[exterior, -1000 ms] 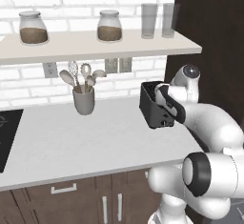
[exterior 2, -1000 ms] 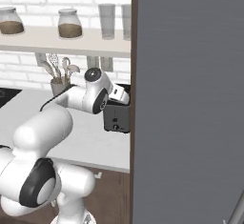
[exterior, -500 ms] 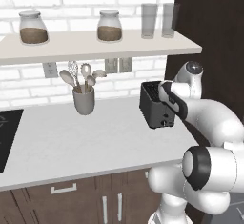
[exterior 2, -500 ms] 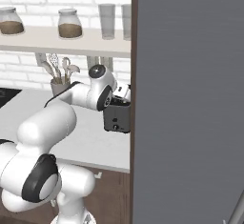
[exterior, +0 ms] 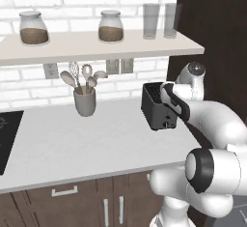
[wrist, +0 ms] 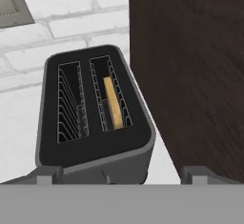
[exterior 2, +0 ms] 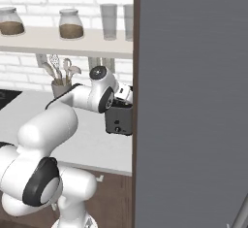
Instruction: Start the toaster. Once the lever pops up, take the bread to the plate on the dining counter.
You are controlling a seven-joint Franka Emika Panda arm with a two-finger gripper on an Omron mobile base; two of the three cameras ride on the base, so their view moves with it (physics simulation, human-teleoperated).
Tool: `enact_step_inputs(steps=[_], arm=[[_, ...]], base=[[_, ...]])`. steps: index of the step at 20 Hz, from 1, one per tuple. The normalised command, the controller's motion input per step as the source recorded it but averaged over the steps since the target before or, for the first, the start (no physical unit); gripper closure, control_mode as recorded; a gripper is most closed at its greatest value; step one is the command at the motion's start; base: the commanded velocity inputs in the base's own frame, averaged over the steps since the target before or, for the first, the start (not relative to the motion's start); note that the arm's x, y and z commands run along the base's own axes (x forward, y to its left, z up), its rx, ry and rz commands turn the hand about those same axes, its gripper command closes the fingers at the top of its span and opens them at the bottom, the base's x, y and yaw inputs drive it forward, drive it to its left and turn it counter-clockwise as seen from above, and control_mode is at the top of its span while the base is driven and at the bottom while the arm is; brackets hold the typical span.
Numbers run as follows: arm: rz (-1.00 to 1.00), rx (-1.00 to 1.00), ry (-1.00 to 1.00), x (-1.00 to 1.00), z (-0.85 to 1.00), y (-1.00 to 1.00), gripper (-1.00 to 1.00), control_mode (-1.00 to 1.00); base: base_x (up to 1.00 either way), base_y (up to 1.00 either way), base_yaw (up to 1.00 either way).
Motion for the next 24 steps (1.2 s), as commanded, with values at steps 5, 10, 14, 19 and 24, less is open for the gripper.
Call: enact_step_inputs(steps=[5,10,14,19,24], arm=[[0.00,0.00,0.00,0.00,0.00,0.00,-1.00,-1.00],[0.03,-0.02,-0.10,-0.02,0.03,0.00,-1.00,-1.00],[0.00,-0.03,-0.21,0.00,0.01,0.00,-1.00,-1.00],[0.00,-0.02,-0.12,0.00,0.00,0.00,-1.00,-1.00],[0.03,0.00,-0.09,0.00,0.00,0.00,-1.00,-1.00]], base=[[0.00,0.00,0.00],[0.00,0.00,0.00],[0.00,0.00,0.00],[0.00,0.00,0.00],[0.00,0.00,0.00]])
